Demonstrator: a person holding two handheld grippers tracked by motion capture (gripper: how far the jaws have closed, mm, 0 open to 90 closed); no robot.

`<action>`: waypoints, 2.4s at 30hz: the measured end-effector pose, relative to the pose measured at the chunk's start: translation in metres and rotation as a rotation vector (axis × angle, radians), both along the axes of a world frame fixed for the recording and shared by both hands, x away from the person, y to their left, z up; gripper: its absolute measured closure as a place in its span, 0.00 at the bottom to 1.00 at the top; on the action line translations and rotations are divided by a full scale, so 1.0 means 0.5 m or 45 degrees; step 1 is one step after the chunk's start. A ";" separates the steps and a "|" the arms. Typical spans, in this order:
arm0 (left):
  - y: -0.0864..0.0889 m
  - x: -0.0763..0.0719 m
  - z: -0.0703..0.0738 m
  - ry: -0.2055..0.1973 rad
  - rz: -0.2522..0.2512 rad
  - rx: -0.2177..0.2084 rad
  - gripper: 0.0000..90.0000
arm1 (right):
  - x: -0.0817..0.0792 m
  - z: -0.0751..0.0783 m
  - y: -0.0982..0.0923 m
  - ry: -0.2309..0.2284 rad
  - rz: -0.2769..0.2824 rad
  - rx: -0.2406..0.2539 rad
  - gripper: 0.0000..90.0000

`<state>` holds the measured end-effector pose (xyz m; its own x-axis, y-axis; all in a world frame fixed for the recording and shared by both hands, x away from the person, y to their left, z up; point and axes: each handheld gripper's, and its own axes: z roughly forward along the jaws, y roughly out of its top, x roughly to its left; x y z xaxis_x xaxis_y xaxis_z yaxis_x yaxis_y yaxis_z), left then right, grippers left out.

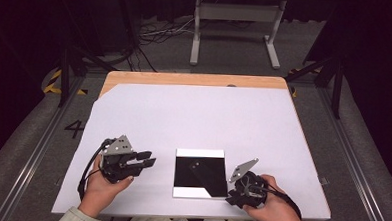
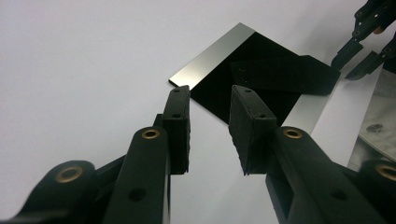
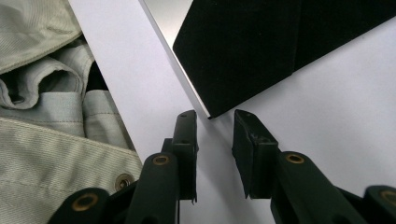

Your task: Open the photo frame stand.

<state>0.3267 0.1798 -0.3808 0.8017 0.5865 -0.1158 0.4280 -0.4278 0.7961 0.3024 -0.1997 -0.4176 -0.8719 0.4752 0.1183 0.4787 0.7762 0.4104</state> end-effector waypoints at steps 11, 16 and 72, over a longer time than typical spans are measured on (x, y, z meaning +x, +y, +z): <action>-0.007 0.000 -0.003 0.008 -0.008 0.013 0.77 | 0.002 0.001 0.008 0.009 -0.010 -0.029 0.81; -0.010 0.000 -0.005 0.010 -0.007 0.009 0.77 | 0.003 0.001 0.010 0.019 -0.003 -0.026 0.80; -0.094 -0.003 -0.076 0.124 -0.127 0.104 1.00 | 0.010 0.023 -0.014 0.059 -0.021 0.193 0.92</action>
